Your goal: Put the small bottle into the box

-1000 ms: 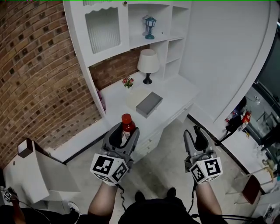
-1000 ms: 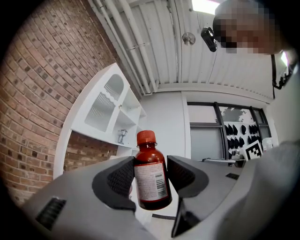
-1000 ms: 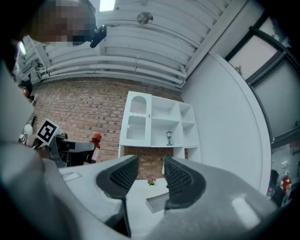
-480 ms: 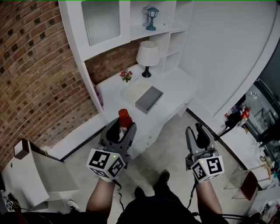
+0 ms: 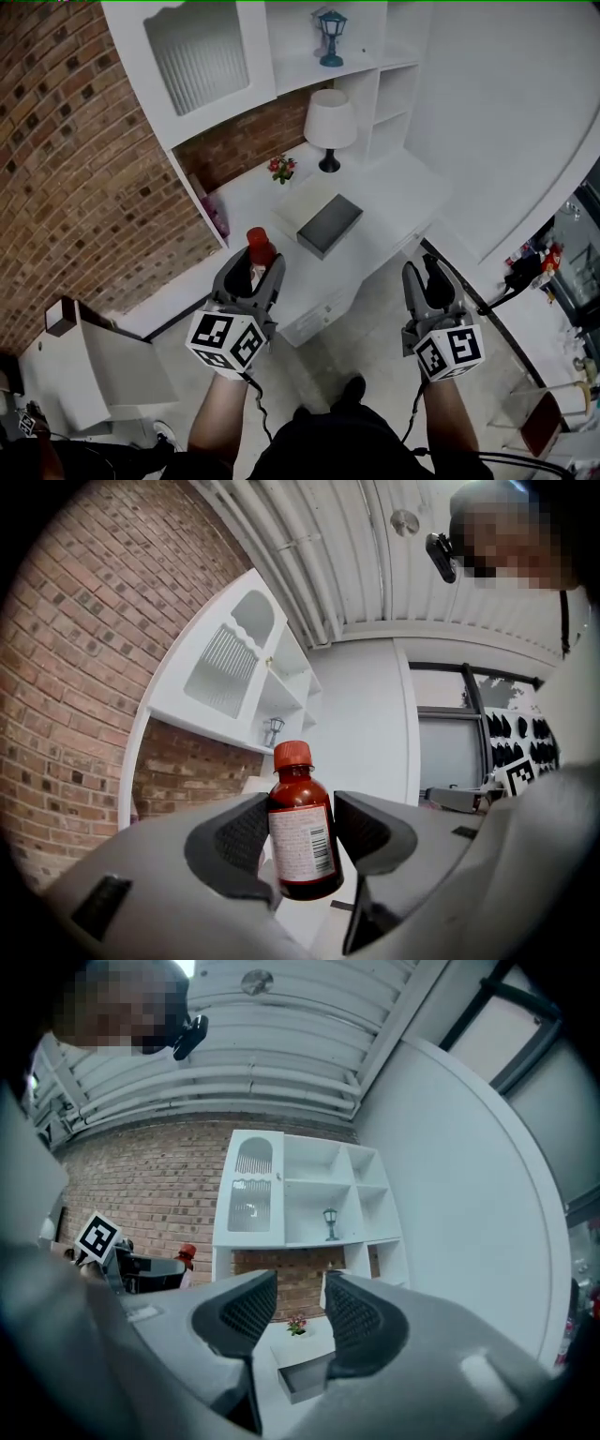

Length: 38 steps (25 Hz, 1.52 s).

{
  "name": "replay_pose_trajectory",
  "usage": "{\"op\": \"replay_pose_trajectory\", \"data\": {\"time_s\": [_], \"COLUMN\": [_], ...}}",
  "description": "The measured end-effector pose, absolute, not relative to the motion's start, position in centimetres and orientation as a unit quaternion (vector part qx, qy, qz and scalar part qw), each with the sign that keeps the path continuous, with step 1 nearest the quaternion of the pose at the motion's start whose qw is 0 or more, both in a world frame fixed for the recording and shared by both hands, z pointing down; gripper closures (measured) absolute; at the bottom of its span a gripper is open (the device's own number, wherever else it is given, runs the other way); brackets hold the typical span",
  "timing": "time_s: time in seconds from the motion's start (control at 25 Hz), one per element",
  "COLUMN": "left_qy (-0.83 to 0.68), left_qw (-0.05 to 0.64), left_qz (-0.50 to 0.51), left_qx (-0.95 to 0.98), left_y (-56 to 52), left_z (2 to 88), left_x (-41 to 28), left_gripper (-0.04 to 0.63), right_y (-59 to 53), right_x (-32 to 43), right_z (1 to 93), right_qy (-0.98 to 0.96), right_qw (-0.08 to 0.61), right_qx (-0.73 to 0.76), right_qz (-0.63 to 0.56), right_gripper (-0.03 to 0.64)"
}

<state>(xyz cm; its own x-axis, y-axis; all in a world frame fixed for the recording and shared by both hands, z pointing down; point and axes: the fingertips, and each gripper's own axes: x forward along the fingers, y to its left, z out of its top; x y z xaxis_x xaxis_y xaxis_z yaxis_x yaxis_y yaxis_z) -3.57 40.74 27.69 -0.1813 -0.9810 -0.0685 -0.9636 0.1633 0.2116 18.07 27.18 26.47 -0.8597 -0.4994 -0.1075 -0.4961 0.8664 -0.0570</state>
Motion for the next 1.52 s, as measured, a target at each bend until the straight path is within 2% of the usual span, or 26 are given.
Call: {"op": "replay_pose_trajectory", "data": {"time_s": [0.88, 1.24, 1.52], "left_qy": [-0.804, -0.777, -0.758], "left_qw": [0.092, 0.15, 0.201], "left_qz": [-0.095, -0.116, -0.138], "left_qx": [0.58, 0.601, 0.605], "left_y": [28.4, 21.1, 15.0], "left_z": [30.1, 35.2, 40.2], "left_x": [-3.6, -7.0, -12.2], "left_gripper": [0.38, 0.38, 0.38], "right_y": [12.0, 7.0, 1.7], "right_x": [19.2, 16.6, 10.9], "right_z": [28.0, 30.2, 30.8], "right_qy": [0.972, 0.969, 0.968], "right_qw": [0.073, 0.045, 0.005], "right_qx": [-0.211, -0.232, -0.246], "right_qz": [-0.076, -0.071, -0.052], "right_gripper": [0.465, 0.468, 0.472]}}
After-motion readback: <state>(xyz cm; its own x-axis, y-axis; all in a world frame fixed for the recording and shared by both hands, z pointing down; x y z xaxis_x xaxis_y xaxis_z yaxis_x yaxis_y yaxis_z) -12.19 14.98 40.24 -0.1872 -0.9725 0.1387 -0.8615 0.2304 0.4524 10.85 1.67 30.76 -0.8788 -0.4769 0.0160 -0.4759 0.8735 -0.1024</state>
